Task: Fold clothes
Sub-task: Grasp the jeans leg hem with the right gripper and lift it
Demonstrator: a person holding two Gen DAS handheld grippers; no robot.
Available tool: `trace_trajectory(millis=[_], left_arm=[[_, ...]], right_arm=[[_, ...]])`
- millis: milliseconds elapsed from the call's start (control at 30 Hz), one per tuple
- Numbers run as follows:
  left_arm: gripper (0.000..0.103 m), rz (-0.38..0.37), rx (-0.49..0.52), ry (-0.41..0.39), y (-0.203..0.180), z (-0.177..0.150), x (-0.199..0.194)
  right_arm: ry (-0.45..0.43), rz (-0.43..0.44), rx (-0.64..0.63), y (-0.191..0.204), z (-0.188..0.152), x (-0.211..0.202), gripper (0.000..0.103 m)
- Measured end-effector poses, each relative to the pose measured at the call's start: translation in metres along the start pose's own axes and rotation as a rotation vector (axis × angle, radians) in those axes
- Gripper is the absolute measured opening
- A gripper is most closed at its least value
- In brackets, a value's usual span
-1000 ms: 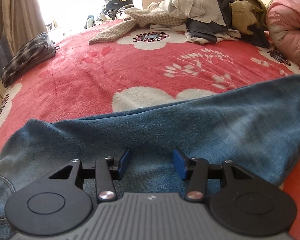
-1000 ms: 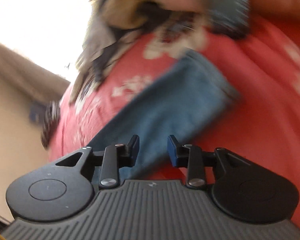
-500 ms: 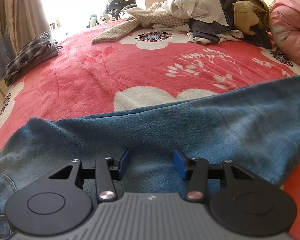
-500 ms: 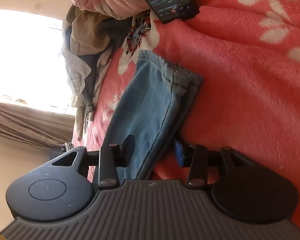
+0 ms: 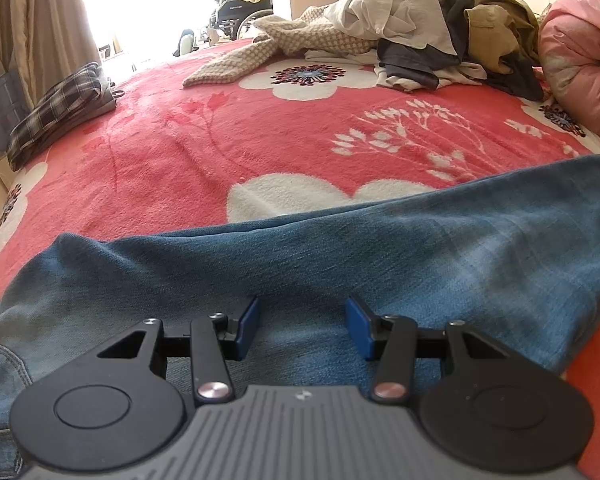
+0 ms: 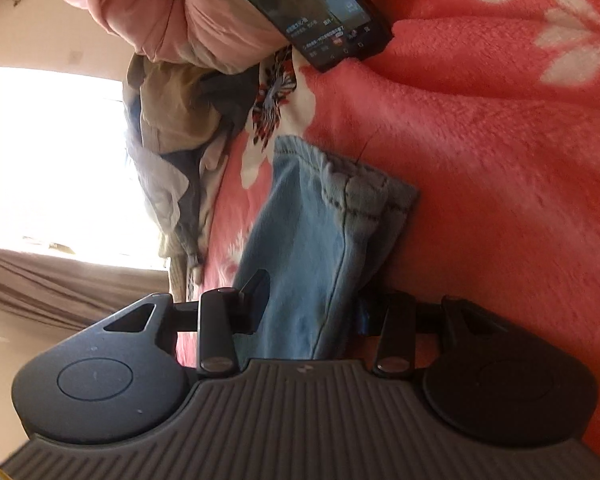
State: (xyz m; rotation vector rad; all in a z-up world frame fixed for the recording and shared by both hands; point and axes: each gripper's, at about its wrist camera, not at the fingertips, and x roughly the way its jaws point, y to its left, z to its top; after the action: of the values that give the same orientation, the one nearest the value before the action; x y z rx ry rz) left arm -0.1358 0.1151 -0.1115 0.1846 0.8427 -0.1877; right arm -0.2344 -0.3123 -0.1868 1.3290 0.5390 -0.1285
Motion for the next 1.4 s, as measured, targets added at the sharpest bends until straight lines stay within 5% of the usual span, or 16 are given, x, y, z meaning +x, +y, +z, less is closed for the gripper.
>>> trace_trajectory(millis=[200,500,867,967,1133,1267,1400], left_arm=[[0.050,0.001,-0.004,-0.003,0.000,0.000,0.000],[0.050,0.004,-0.009,-0.004,-0.001,0.000,0.001],[0.050,0.005,-0.011,-0.007,-0.001,-0.001,0.001],[0.050,0.006,-0.011,-0.007,-0.001,0.000,0.001],[0.050,0.007,-0.011,-0.007,-0.002,0.000,0.001],[0.050,0.008,-0.015,-0.008,-0.002,0.001,0.001],[0.050,0.007,-0.013,-0.011,-0.002,0.000,0.002]], right_arm=[[-0.028,0.009,-0.014,0.002,0.003,0.005,0.037],[-0.036,0.020,0.023,-0.008,0.006,0.009,0.014],[-0.001,-0.012,0.047,-0.004,0.010,0.012,0.016],[0.013,-0.024,0.030,0.002,0.010,0.012,0.021],[0.027,-0.005,-0.064,0.019,0.007,0.015,0.064],[0.021,-0.028,-0.139,0.030,0.002,0.019,0.070],[0.020,-0.050,-0.184,0.033,0.000,0.019,0.063]])
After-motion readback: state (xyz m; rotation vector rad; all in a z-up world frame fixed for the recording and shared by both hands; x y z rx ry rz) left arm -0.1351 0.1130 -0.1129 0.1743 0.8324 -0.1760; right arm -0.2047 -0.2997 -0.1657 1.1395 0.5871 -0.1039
